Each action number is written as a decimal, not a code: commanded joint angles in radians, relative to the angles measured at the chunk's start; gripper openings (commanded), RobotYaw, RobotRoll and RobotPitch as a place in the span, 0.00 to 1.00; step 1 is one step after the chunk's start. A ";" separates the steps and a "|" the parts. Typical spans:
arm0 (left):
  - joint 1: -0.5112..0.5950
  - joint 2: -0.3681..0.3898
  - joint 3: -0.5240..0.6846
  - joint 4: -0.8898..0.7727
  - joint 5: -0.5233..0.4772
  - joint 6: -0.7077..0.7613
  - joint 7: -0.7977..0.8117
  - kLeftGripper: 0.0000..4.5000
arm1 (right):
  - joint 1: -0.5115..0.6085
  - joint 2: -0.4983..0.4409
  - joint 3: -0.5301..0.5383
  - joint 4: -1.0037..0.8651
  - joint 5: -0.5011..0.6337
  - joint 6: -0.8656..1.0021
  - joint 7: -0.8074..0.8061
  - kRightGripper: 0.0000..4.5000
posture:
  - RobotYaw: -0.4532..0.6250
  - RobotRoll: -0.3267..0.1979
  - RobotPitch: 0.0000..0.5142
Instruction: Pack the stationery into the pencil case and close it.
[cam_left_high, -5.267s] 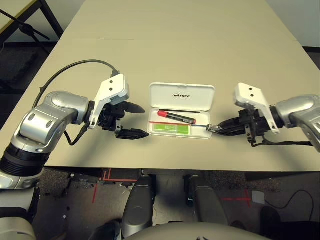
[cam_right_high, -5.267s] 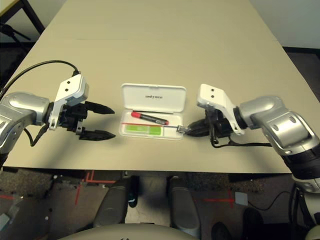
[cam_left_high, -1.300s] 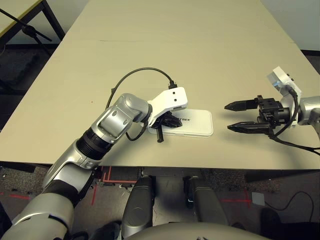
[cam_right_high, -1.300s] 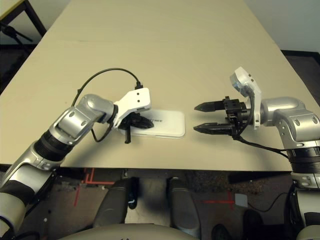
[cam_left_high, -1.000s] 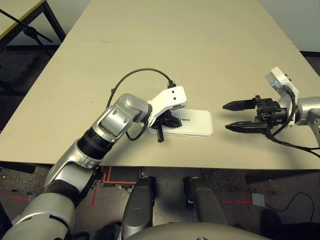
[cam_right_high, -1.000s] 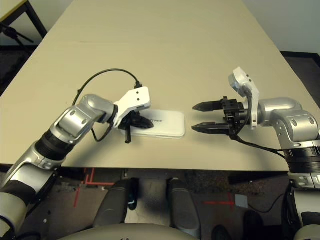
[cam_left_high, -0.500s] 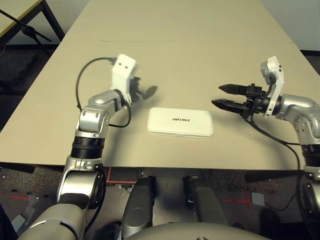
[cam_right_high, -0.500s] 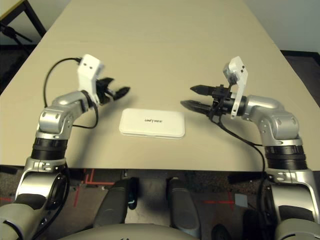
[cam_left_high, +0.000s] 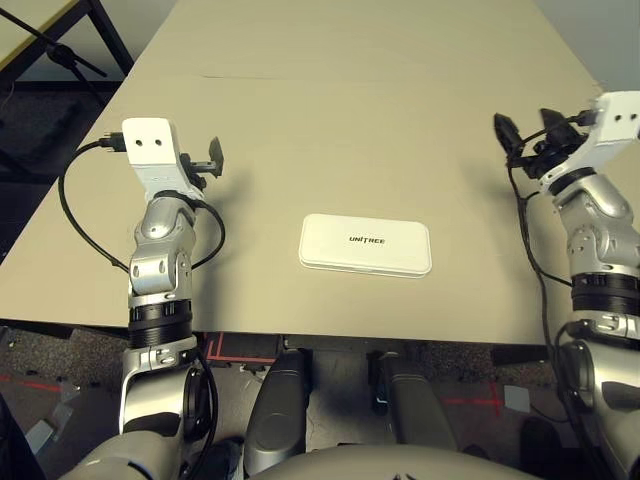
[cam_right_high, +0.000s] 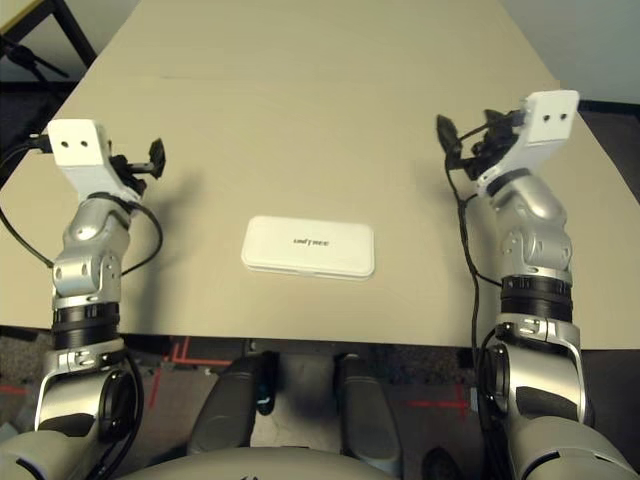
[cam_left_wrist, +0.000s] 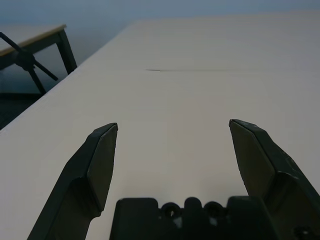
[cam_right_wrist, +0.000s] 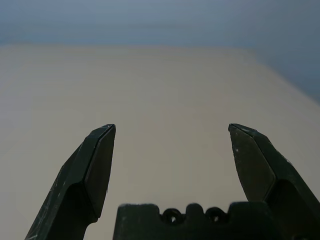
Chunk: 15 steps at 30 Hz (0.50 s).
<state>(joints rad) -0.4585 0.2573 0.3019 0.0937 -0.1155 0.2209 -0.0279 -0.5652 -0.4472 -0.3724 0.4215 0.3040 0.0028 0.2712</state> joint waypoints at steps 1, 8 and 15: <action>0.024 -0.012 0.019 0.022 -0.011 -0.033 0.024 1.00 | 0.027 0.009 -0.049 0.043 -0.014 -0.045 -0.081 1.00 | 0.60 0.62 0.36; 0.032 0.001 0.036 0.062 -0.010 -0.081 0.045 1.00 | 0.046 0.014 -0.067 0.080 -0.014 -0.069 -0.165 1.00 | 0.59 0.62 0.35; 0.022 -0.005 0.022 0.085 0.000 -0.122 0.047 1.00 | 0.056 0.036 -0.057 0.079 -0.005 -0.061 -0.177 1.00 | 0.58 0.62 0.32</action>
<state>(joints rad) -0.4434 0.2559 0.3317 0.1688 -0.1176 0.1109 0.0098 -0.5251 -0.4120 -0.4117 0.4801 0.2942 -0.0558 0.1024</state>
